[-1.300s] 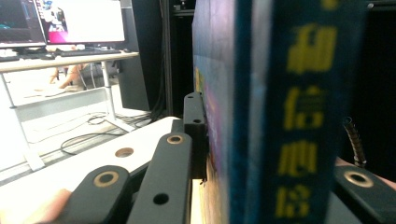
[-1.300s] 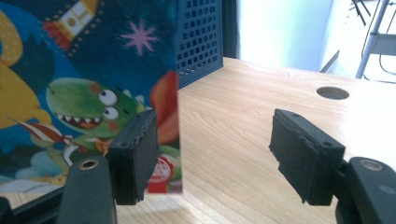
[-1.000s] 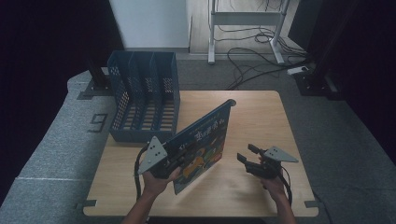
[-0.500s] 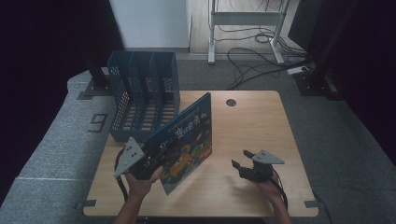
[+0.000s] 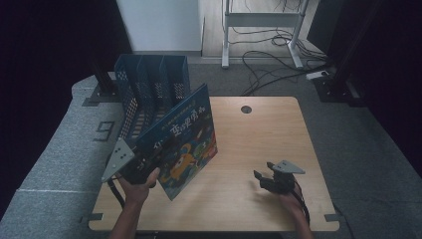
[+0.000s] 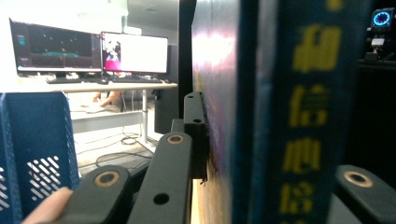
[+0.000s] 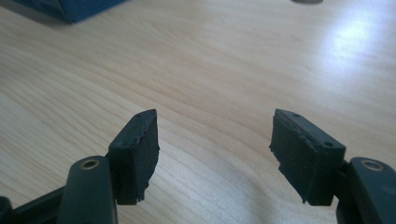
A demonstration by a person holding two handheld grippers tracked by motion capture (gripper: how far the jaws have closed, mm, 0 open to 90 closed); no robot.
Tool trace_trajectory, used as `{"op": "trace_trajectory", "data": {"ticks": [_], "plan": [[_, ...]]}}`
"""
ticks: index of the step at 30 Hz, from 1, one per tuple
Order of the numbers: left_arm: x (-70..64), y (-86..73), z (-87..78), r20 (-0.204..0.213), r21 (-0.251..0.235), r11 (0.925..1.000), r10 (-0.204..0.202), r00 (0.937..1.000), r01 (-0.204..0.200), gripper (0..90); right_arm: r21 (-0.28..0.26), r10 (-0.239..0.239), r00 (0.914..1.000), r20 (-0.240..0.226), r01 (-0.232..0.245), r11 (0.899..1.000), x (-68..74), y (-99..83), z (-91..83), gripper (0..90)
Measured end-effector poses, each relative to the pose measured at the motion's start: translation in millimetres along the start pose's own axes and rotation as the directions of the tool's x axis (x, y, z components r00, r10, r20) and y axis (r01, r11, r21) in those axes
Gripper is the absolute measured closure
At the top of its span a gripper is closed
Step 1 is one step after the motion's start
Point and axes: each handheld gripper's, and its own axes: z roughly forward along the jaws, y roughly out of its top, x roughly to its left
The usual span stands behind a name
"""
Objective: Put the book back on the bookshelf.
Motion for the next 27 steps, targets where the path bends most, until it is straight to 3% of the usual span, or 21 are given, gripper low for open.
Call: {"op": "trace_trajectory", "data": {"ticks": [12, 16, 27], "plan": [[5.5, 13.4, 2.7, -0.010, -0.019, 0.9998, 0.001, 0.9999, -0.001, 82.2, 0.040, -0.009, 1.0000, 0.003, 0.009, 0.999, 2.0, -3.0, 3.7, 31.6], [5.1, 17.3, 6.9, -0.014, -0.012, 0.9999, 0.009, 0.9999, -0.009, 82.2, 0.045, 0.017, 0.9999, -0.003, -0.017, 0.999, -0.4, -3.0, 3.7, 31.5], [6.4, 20.5, 12.7, -0.028, -0.002, 0.9998, 0.017, 0.9994, -0.017, 82.2, 0.071, 0.023, 0.9997, 0.008, -0.023, 0.997, -0.5, -2.9, 5.0, 30.1]]}}
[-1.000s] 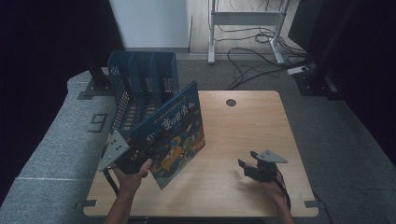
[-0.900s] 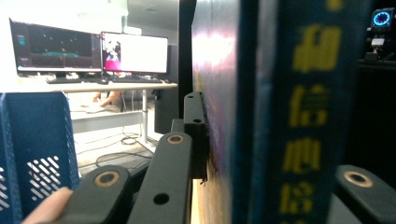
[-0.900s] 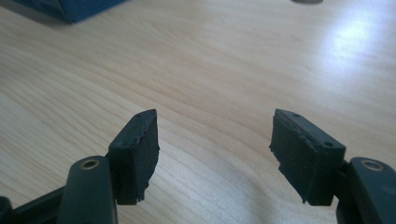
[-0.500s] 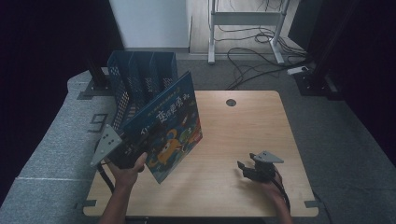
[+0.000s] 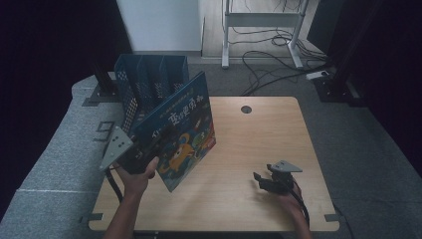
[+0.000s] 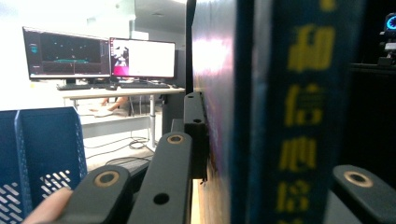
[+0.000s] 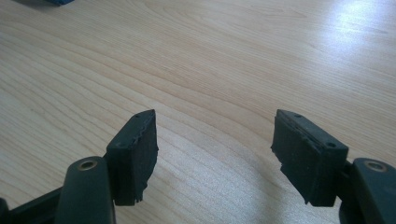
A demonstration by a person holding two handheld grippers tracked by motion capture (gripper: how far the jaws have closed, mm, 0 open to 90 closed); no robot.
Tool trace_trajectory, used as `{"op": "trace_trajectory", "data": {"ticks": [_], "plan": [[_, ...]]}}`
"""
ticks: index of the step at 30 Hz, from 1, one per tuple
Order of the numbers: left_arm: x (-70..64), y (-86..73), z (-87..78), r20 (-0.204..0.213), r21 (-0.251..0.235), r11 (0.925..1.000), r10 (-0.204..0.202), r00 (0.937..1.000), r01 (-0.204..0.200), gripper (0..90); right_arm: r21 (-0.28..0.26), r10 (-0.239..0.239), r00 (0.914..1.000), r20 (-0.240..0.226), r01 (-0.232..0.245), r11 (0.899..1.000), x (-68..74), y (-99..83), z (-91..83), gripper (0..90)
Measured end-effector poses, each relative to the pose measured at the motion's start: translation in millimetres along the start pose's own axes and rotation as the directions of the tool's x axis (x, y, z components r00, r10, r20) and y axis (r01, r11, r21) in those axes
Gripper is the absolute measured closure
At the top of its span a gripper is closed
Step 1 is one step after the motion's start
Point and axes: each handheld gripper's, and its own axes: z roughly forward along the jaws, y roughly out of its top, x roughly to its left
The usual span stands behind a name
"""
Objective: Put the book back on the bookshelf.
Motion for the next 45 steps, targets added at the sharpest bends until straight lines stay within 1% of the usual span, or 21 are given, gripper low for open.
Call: {"op": "trace_trajectory", "data": {"ticks": [5, 9, 12, 17, 26, 29, 31, 35, 36, 38, 39, 41, 42, 43, 45], "plan": [[2.0, 3.7, -1.1, -0.015, -0.001, 1.0000, 0.006, 0.9999, -0.006, 82.2, 0.000, 0.002, 1.0000, 0.004, -0.002, 1.000, 0.1, -0.1, 0.2, 29.9], [5.7, 9.6, -5.5, -0.038, -0.010, 0.9998, 0.014, 0.9992, -0.015, 82.1, 0.006, 0.001, 1.0000, 0.003, -0.001, 1.000, -0.3, 0.0, 0.3, 30.0], [7.1, 12.0, -7.3, -0.046, -0.013, 0.9998, 0.015, 0.9988, -0.016, 82.2, 0.009, -0.002, 1.0000, 0.004, 0.002, 1.000, -0.4, 0.1, 0.8, 29.9], [12.1, 18.7, -13.2, -0.072, -0.018, 0.9995, 0.024, 0.9971, -0.025, 82.2, 0.016, -0.003, 1.0000, 0.007, 0.003, 1.000, 0.2, 0.3, 1.6, 29.8], [20.6, 23.1, -20.7, -0.110, -0.023, 0.9994, 0.024, 0.9937, -0.026, 82.2, 0.019, 0.001, 1.0000, 0.003, -0.001, 1.000, -0.4, 0.5, 2.0, 29.5], [24.7, 24.0, -23.4, -0.125, -0.026, 0.9993, 0.025, 0.9918, -0.029, 82.2, 0.020, 0.002, 1.0000, 0.001, -0.002, 1.000, -0.6, 0.5, 2.0, 29.4], [28.6, 24.2, -26.1, -0.143, -0.034, 0.9990, 0.025, 0.9894, -0.030, 82.2, 0.021, 0.001, 1.0000, 0.002, -0.001, 1.000, -0.6, 0.5, 2.0, 29.3], [36.2, 24.3, -29.3, -0.168, -0.035, 0.9991, 0.017, 0.9857, -0.023, 82.1, 0.022, 0.001, 1.0000, 0.003, -0.001, 1.000, -1.1, 0.4, 2.1, 29.4], [36.2, 24.3, -29.3, -0.168, -0.035, 0.9991, 0.017, 0.9857, -0.023, 82.1, 0.022, 0.001, 1.0000, 0.003, -0.001, 1.000, -1.1, 0.4, 2.1, 29.4], [41.4, 23.8, -31.3, -0.190, -0.036, 0.9991, 0.014, 0.9817, -0.021, 82.1, 0.023, 0.004, 1.0000, 0.003, -0.004, 1.000, -1.5, 0.5, 2.0, 29.3], [41.4, 23.8, -31.3, -0.190, -0.036, 0.9991, 0.014, 0.9817, -0.021, 82.2, 0.023, 0.005, 1.0000, 0.004, -0.005, 1.000, -1.6, 0.5, 2.0, 29.3], [45.6, 23.6, -31.4, -0.203, -0.027, 0.9993, 0.020, 0.9789, -0.026, 82.2, 0.023, 0.006, 1.0000, 0.003, -0.006, 1.000, -1.9, 0.4, 2.0, 29.3], [45.6, 23.6, -31.4, -0.203, -0.027, 0.9993, 0.020, 0.9789, -0.026, 82.2, 0.023, 0.006, 1.0000, 0.003, -0.006, 1.000, -1.9, 0.4, 2.0, 29.3], [47.6, 23.5, -30.7, -0.212, -0.023, 0.9993, 0.024, 0.9769, -0.030, 82.2, 0.023, 0.006, 1.0000, 0.002, -0.006, 1.000, -2.2, 0.4, 2.0, 29.2], [48.5, 23.3, -30.2, -0.216, -0.023, 0.9993, 0.025, 0.9760, -0.031, 82.2, 0.023, 0.006, 1.0000, 0.002, -0.006, 1.000, -2.2, 0.4, 1.9, 29.2]]}}
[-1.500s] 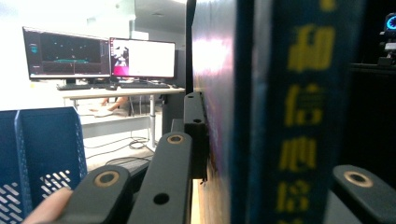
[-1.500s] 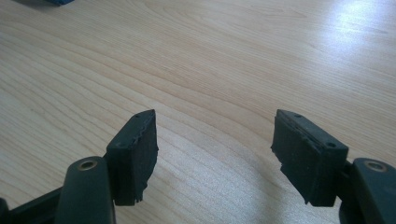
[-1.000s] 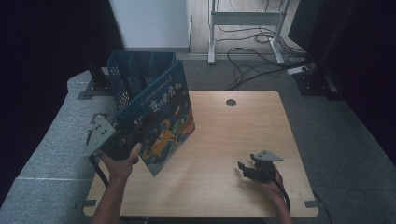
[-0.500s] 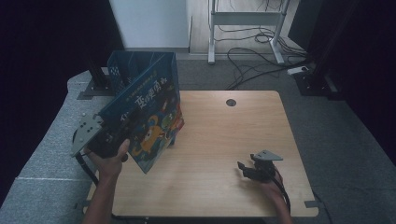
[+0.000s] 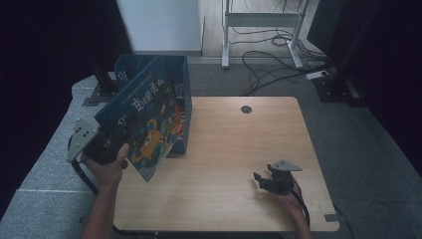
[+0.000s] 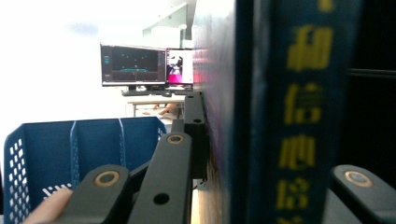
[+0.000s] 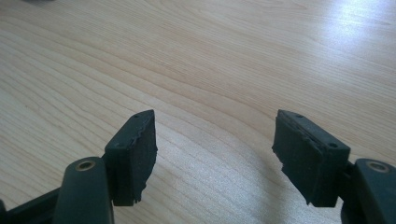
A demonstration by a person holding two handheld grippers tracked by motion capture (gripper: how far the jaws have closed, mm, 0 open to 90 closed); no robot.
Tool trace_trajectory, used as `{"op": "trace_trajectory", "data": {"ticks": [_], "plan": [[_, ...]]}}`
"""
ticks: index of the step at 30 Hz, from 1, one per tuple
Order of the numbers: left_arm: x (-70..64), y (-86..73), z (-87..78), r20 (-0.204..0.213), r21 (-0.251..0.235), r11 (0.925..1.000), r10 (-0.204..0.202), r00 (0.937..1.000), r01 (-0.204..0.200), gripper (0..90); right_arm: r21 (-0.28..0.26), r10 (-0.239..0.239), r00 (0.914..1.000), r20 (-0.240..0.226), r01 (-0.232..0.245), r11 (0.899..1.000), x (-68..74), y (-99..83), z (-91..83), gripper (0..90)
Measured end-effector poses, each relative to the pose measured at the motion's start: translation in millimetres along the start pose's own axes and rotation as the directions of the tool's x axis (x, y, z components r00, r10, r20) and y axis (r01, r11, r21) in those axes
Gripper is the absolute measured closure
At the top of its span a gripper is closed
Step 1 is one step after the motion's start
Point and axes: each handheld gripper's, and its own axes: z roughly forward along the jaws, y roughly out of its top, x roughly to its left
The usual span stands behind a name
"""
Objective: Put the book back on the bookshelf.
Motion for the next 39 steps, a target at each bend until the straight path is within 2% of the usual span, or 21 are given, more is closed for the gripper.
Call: {"op": "trace_trajectory", "data": {"ticks": [9, 22, 29, 32, 34, 39], "plan": [[5.7, -3.6, 12.1, -0.030, 0.009, 0.9999, -0.004, 0.9996, 0.004, 82.1, 0.002, -0.007, 1.0000, 0.005, 0.007, 1.000, 0.6, -0.1, -0.1, 29.2], [8.5, -9.4, 41.8, -0.053, 0.027, 0.9996, -0.004, 0.9986, 0.006, 82.2, 0.007, -0.006, 0.9999, 0.012, 0.006, 1.000, 0.6, -0.3, -0.2, 28.7], [7.5, -8.5, 57.1, -0.071, 0.028, 0.9996, 0.008, 0.9975, -0.006, 82.1, 0.011, -0.005, 0.9999, 0.011, 0.005, 1.000, 0.4, -0.6, -0.4, 28.8], [4.7, -8.3, 64.1, -0.094, 0.024, 0.9990, 0.040, 0.9948, -0.037, 82.1, 0.013, -0.006, 0.9999, 0.014, 0.006, 1.000, 0.8, -0.5, -0.1, 28.7], [3.8, -7.8, 67.5, -0.100, 0.030, 0.9985, 0.048, 0.9938, -0.045, 82.1, 0.013, -0.007, 0.9999, 0.016, 0.007, 1.000, 0.9, -0.5, -0.1, 28.7], [4.9, -5.7, 74.2, -0.098, 0.031, 0.9990, 0.037, 0.9945, -0.034, 82.1, 0.015, -0.009, 0.9997, 0.021, 0.008, 1.000, 1.3, -0.5, 0.1, 28.7]]}}
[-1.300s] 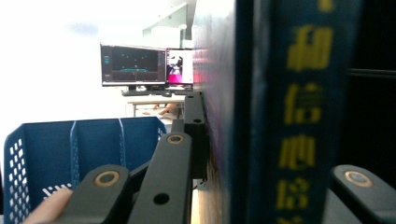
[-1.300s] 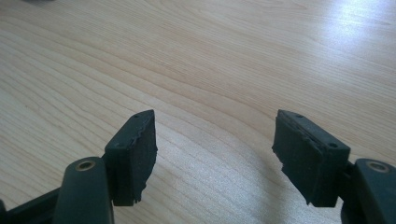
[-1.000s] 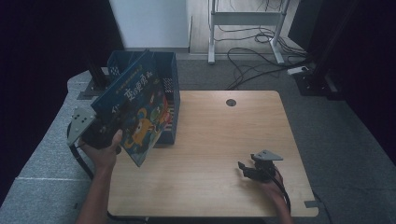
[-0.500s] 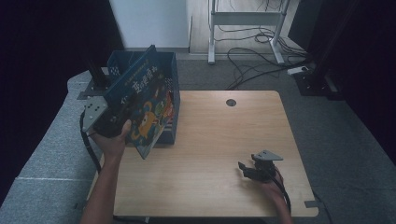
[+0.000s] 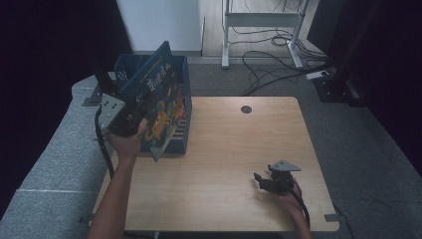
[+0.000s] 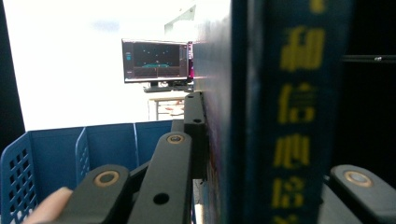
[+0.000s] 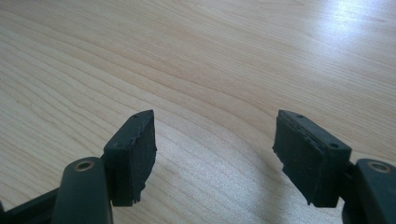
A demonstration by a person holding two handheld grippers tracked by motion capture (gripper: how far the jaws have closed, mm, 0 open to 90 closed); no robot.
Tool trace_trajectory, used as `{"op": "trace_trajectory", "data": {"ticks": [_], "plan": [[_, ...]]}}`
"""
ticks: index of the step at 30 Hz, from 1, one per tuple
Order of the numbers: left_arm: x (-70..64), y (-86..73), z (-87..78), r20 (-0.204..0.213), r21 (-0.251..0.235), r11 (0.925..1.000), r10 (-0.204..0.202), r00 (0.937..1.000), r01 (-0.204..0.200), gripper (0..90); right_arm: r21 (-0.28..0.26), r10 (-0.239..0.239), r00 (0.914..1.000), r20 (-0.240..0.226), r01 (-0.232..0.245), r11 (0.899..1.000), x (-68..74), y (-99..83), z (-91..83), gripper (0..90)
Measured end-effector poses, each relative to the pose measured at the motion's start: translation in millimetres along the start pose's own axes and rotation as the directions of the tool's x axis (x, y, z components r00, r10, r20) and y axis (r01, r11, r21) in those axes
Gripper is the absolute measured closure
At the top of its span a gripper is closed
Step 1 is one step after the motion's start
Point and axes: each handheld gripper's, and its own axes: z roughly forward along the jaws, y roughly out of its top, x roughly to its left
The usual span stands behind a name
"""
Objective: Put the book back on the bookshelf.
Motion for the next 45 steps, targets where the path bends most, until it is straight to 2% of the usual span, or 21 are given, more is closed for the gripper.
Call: {"op": "trace_trajectory", "data": {"ticks": [28, 33, 39, 42, 45], "plan": [[2.6, -2.9, 35.9, -0.054, 0.041, 0.9991, -0.004, 0.9985, 0.007, 82.1, 0.016, -0.003, 1.0000, -0.005, 0.003, 1.000, 0.4, 0.5, 1.5, 27.7], [3.4, -3.8, 37.8, -0.063, 0.046, 0.9989, -0.009, 0.9980, 0.012, 82.1, 0.018, -0.003, 1.0000, -0.009, 0.003, 1.000, 0.3, 0.5, 1.5, 27.6], [2.4, -2.3, 34.5, -0.053, 0.048, 0.9988, 0.004, 0.9986, -0.001, 82.0, 0.017, 0.002, 0.9999, -0.013, -0.002, 1.000, -0.2, 0.3, 1.3, 27.5], [3.9, 0.5, 30.6, -0.058, 0.041, 0.9991, 0.014, 0.9982, -0.012, 82.0, 0.018, 0.005, 0.9999, -0.013, -0.004, 1.000, -0.5, 0.4, 1.3, 27.5], [6.6, 3.1, 30.7, -0.069, 0.037, 0.9993, 0.007, 0.9976, -0.005, 82.1, 0.018, 0.002, 0.9999, -0.012, -0.002, 1.000, -0.4, 0.3, 1.4, 27.5]]}}
